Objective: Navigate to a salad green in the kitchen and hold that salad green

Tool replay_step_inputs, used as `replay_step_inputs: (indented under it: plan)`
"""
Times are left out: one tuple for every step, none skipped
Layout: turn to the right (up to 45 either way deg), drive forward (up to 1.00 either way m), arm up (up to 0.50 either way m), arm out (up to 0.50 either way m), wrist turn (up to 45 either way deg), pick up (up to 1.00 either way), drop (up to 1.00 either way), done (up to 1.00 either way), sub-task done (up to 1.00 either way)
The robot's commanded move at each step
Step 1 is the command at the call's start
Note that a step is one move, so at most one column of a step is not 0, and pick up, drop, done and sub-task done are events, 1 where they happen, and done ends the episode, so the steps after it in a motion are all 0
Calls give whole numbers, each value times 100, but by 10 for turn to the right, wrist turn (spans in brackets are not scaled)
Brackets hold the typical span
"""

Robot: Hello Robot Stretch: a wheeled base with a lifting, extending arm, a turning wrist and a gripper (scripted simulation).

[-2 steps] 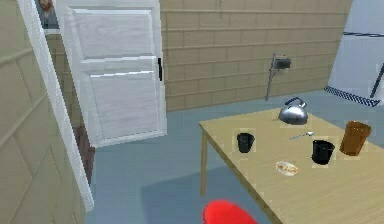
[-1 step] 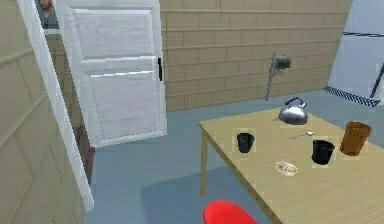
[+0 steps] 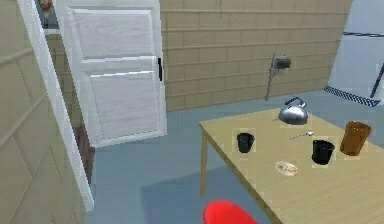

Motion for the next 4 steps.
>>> replay_step_inputs:
  plan:
    - [0,0,0,0,420,0,0,0,0]
    - [0,0,-26,0,0,0,0,0,0]
    - [0,0,0,0,0,100,0,0,0]
    - [0,0,10,0,0,0,0,0,0]
